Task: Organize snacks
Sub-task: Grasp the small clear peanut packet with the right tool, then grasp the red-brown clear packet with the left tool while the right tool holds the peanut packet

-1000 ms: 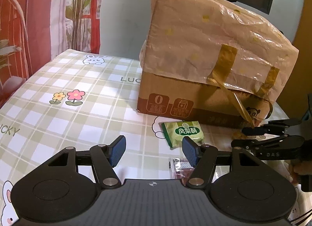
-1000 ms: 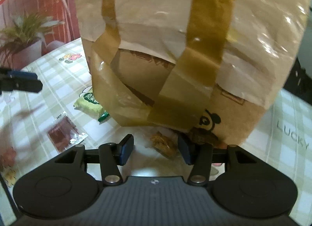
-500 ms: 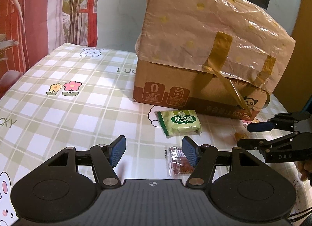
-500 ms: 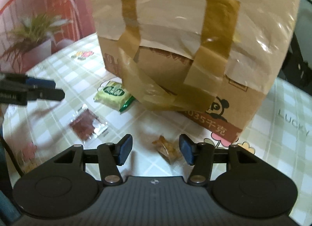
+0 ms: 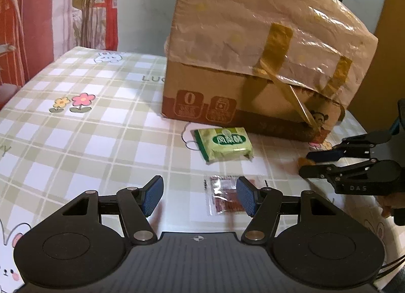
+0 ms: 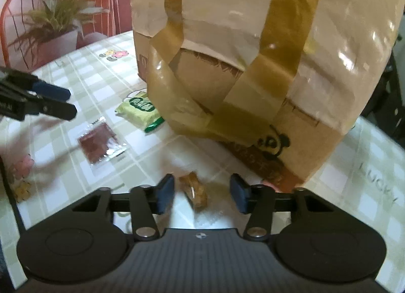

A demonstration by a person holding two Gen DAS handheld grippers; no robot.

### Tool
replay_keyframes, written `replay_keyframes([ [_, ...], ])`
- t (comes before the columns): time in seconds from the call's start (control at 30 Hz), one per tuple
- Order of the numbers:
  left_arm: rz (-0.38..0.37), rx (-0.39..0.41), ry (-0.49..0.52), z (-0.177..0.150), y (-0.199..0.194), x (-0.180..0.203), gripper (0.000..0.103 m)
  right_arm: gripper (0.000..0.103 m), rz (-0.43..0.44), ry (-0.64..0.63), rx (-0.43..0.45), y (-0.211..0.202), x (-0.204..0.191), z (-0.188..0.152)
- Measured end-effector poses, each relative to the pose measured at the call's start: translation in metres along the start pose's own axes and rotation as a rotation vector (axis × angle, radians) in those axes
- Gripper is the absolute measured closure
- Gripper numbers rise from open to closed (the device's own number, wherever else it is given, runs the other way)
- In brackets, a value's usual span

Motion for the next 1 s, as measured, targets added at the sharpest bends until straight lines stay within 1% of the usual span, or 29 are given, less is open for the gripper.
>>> replay_keyframes([
  [0.03,-0.007,-0.004,0.004,-0.001,0.001,0.002,0.037,0.074,0.008,0.004,-0.002,0.000,-0.001,-0.001],
  [0.1,-0.021,-0.014,0.013,-0.004,0.004,0.006,0.037,0.081,0.024,0.026,0.014,-0.002,-0.004,-0.005],
  [0.23,-0.040,-0.038,0.041,-0.008,0.012,0.017,0.036,0.082,0.066,0.163,0.076,-0.006,-0.005,-0.012],
  [0.3,-0.048,-0.048,0.060,-0.009,0.016,0.022,0.036,0.082,0.061,0.238,0.119,-0.007,-0.007,-0.017],
  [0.4,-0.042,-0.061,0.093,-0.009,0.024,0.030,0.035,0.082,0.043,0.304,0.166,-0.008,-0.012,-0.022],
  [0.5,-0.032,-0.065,0.110,-0.009,0.029,0.034,0.034,0.082,0.005,0.291,0.179,-0.008,-0.016,-0.024],
  [0.6,-0.023,-0.054,0.105,-0.008,0.029,0.033,0.034,0.082,-0.012,0.280,0.183,-0.007,-0.017,-0.023],
  [0.8,-0.023,-0.062,0.076,-0.008,0.028,0.026,0.034,0.082,-0.002,0.290,0.192,-0.006,-0.017,-0.026],
  [1.0,0.007,-0.070,0.113,-0.013,0.025,0.026,0.034,0.082,0.004,0.298,0.194,-0.008,-0.016,-0.027],
])
Point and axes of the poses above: each gripper's, at about its wrist camera, not at the fingertips, and y roughly the way its jaws point, x to its right, z to its top, the point moved 7 cm from there along y, roughly the way its jaws point, and after that the axes turned 13 degrees about -x, right-handed, at the moved point
